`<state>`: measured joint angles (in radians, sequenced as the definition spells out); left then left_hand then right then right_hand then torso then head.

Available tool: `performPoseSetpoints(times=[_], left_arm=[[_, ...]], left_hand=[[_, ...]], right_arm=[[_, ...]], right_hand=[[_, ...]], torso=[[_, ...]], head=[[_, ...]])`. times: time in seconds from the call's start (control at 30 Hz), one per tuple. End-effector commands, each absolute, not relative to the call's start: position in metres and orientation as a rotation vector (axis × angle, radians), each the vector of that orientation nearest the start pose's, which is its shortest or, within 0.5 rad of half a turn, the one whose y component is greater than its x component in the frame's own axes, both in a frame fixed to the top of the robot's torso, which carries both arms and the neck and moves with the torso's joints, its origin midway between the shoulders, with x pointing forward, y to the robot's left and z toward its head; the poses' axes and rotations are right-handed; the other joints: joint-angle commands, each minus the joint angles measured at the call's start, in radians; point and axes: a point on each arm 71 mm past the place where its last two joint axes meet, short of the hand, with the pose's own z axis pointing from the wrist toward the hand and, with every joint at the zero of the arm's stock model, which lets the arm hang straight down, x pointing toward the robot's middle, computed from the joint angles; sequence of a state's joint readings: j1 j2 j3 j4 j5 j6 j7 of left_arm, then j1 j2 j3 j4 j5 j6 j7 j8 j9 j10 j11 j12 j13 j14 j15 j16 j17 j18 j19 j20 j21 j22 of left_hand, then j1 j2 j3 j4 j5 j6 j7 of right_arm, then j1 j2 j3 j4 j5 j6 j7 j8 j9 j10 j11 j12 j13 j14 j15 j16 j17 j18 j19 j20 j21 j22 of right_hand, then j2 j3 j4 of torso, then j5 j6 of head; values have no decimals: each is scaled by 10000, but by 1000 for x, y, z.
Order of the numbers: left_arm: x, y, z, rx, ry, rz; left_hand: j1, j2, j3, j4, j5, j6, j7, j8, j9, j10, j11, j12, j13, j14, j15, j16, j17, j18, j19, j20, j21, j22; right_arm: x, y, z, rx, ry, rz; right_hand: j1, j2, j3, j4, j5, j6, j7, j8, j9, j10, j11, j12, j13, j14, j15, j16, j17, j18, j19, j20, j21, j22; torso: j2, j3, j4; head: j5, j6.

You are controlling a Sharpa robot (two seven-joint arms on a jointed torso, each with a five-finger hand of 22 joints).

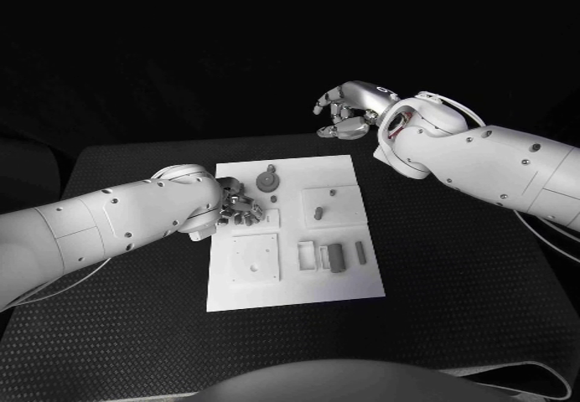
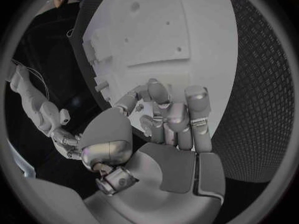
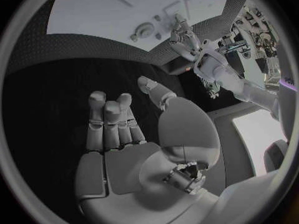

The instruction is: Assemble the parts on the task board

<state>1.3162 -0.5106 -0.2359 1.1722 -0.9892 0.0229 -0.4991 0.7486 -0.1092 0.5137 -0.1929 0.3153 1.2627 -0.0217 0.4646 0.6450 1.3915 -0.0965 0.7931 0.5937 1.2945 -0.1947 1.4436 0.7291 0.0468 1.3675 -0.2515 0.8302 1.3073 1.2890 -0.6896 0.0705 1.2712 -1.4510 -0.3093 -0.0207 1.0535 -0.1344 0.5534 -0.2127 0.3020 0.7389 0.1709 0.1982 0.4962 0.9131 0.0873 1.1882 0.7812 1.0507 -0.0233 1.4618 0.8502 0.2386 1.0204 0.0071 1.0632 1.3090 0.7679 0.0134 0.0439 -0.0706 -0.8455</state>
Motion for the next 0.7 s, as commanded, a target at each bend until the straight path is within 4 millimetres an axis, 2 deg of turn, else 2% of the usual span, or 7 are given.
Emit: performPoseSetpoints(times=[0.03, 0.17, 0.4, 0.57, 0.7], left_arm=[[535, 160, -242, -2166, 22522, -2983], [535, 161, -242, -2175, 22496, -3018], [534, 159, -243, -2141, 22585, -3097], [534, 158, -243, -2208, 22587, -3162], [534, 158, -243, -2253, 22590, -3242]], left_hand=[[-122, -43, 15, 105, -304, 25, 34, 3, 23, -50, -18, 40, -16, 4, -79, 53, -18, 386, 20, -56, -48, 140], [-172, -111, 21, 157, -478, 29, 31, 3, 31, -48, -21, 50, -21, 2, -82, 59, -20, 393, 25, -60, -49, 141], [-192, -137, 23, 176, -529, 33, 29, 5, 34, -45, -23, 56, -22, 3, -84, 63, -20, 396, 28, -63, -49, 142], [-192, -122, 32, 184, -543, 37, 26, 7, 37, -43, -25, 59, -22, 4, -85, 67, -19, 397, 29, -64, -49, 142], [-193, -105, 40, 192, -551, 42, 23, 10, 40, -39, -26, 63, -22, 5, -87, 71, -18, 399, 31, -66, -47, 143]], right_arm=[[553, -194, -111, -1434, 14790, 6365], [553, -194, -111, -1437, 14808, 6360], [553, -193, -111, -1436, 14803, 6369], [553, -194, -111, -1426, 14814, 6355], [554, -194, -112, -1427, 14828, 6348]], right_hand=[[-19, 71, -33, -19, 4, -181, 314, 31, -14, 0, 11, 36, -17, -25, 32, -32, -14, 231, 5, -48, -27, 48], [-17, 71, -33, -21, 4, -183, 315, 31, -16, 0, 12, 36, -18, -25, 33, -32, -15, 231, 6, -49, -27, 48], [-14, 74, -31, -21, 5, -183, 317, 32, -19, 1, 13, 37, -20, -24, 35, -32, -16, 231, 7, -49, -28, 48], [-15, 78, -31, -20, 5, -183, 317, 33, -20, 2, 14, 38, -21, -24, 35, -32, -17, 232, 8, -49, -28, 49], [-15, 80, -30, -20, 5, -183, 318, 33, -21, 2, 14, 39, -22, -23, 36, -31, -17, 232, 9, -50, -28, 49]], torso=[[6, -1, -6], [2, 7, -4], [0, 9, -13], [-1, 27, -14], [3, 12, -12]], head=[[14, 7], [16, 19], [23, 4], [32, 0], [19, 7]])
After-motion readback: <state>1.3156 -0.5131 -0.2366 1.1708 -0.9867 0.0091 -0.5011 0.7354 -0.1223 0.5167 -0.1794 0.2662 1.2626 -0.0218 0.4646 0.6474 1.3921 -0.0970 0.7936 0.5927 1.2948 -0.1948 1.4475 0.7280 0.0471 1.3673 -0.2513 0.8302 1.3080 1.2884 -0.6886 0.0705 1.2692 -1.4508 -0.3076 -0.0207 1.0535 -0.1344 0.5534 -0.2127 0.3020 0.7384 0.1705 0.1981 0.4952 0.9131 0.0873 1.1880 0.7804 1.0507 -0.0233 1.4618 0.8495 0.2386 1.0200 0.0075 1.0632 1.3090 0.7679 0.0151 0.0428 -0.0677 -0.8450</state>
